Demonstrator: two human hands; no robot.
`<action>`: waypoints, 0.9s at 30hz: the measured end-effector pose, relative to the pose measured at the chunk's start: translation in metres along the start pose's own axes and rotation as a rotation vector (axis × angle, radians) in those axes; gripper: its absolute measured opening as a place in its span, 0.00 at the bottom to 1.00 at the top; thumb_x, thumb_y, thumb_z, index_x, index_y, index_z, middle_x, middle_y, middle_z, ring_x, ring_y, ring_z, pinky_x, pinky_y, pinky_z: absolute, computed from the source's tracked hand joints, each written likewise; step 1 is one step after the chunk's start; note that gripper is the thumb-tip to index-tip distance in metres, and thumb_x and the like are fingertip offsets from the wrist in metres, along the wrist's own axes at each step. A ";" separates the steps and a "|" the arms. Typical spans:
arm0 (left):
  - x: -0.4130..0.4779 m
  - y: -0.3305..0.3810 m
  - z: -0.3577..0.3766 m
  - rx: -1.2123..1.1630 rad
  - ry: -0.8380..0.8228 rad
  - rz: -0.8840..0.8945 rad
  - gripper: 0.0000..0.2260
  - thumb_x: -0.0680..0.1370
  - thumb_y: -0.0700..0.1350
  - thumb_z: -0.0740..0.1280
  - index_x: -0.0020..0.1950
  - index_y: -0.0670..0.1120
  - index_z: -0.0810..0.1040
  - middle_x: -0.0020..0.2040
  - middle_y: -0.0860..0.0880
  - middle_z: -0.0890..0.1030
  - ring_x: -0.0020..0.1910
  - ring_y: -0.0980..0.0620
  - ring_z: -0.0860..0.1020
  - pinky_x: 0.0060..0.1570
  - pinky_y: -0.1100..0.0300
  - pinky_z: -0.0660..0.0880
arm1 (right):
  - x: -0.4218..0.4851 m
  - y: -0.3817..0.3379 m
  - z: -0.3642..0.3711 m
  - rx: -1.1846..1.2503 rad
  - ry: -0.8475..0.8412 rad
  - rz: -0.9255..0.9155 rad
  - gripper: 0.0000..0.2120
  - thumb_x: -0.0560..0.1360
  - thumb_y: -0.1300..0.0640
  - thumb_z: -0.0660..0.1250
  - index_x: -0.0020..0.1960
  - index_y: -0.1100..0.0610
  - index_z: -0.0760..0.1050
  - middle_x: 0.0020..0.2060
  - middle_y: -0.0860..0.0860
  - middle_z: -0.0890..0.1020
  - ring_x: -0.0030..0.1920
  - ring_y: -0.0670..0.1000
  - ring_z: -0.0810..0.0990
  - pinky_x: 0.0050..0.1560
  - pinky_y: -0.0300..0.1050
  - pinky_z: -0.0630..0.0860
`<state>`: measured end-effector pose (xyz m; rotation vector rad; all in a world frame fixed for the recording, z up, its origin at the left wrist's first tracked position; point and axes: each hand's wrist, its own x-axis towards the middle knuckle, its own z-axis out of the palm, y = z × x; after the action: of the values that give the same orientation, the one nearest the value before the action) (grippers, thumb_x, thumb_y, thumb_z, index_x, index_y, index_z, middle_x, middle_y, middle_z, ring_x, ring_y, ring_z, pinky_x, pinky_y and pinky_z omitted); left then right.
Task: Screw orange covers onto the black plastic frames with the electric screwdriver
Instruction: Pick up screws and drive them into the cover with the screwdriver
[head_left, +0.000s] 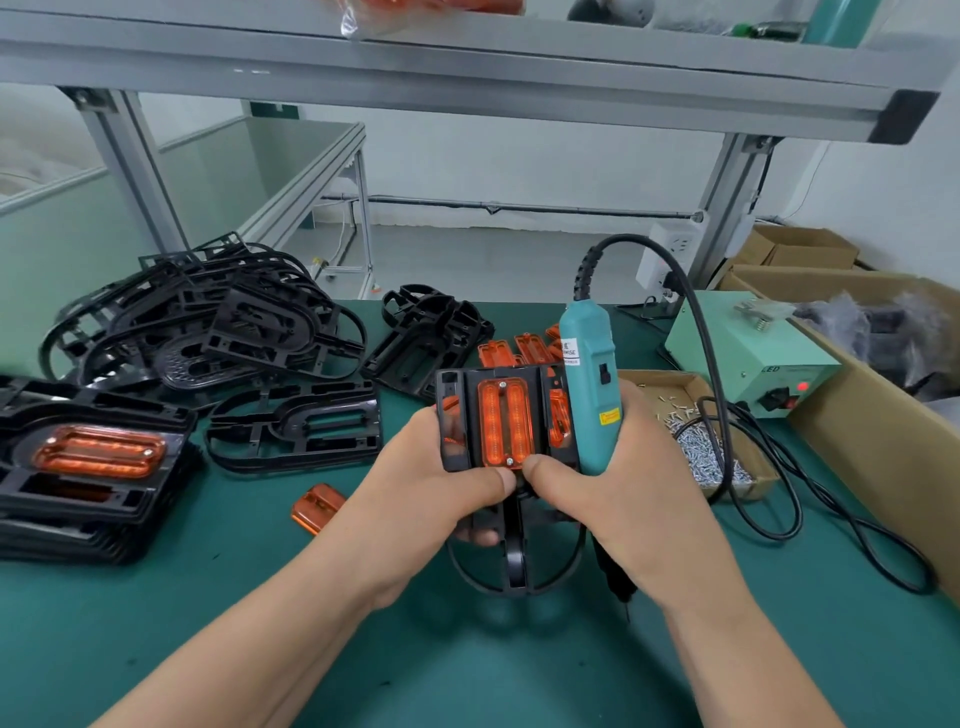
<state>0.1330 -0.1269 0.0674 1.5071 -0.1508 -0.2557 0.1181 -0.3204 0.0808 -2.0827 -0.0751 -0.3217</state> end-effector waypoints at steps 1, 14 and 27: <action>0.000 0.001 0.000 -0.013 -0.007 -0.002 0.14 0.76 0.37 0.74 0.60 0.48 0.79 0.53 0.44 0.86 0.51 0.41 0.85 0.37 0.58 0.81 | 0.001 0.000 -0.001 0.000 -0.009 0.007 0.26 0.64 0.41 0.76 0.58 0.40 0.71 0.47 0.39 0.82 0.46 0.42 0.82 0.43 0.39 0.75; 0.001 -0.001 0.004 -0.062 0.063 -0.069 0.16 0.70 0.41 0.76 0.56 0.49 0.79 0.50 0.42 0.87 0.41 0.46 0.86 0.30 0.59 0.77 | 0.008 0.002 0.002 -0.032 -0.034 0.060 0.24 0.70 0.49 0.78 0.61 0.45 0.72 0.41 0.43 0.81 0.40 0.42 0.81 0.36 0.31 0.73; 0.001 0.016 -0.018 -0.073 -0.250 -0.247 0.14 0.78 0.36 0.73 0.63 0.42 0.80 0.45 0.47 0.83 0.37 0.52 0.80 0.31 0.59 0.79 | 0.007 0.014 -0.013 0.446 -0.107 0.151 0.17 0.68 0.41 0.79 0.47 0.51 0.80 0.31 0.57 0.82 0.27 0.55 0.79 0.27 0.47 0.76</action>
<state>0.1398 -0.1091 0.0819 1.4176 -0.1522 -0.6427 0.1244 -0.3393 0.0772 -1.6504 -0.0475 -0.0890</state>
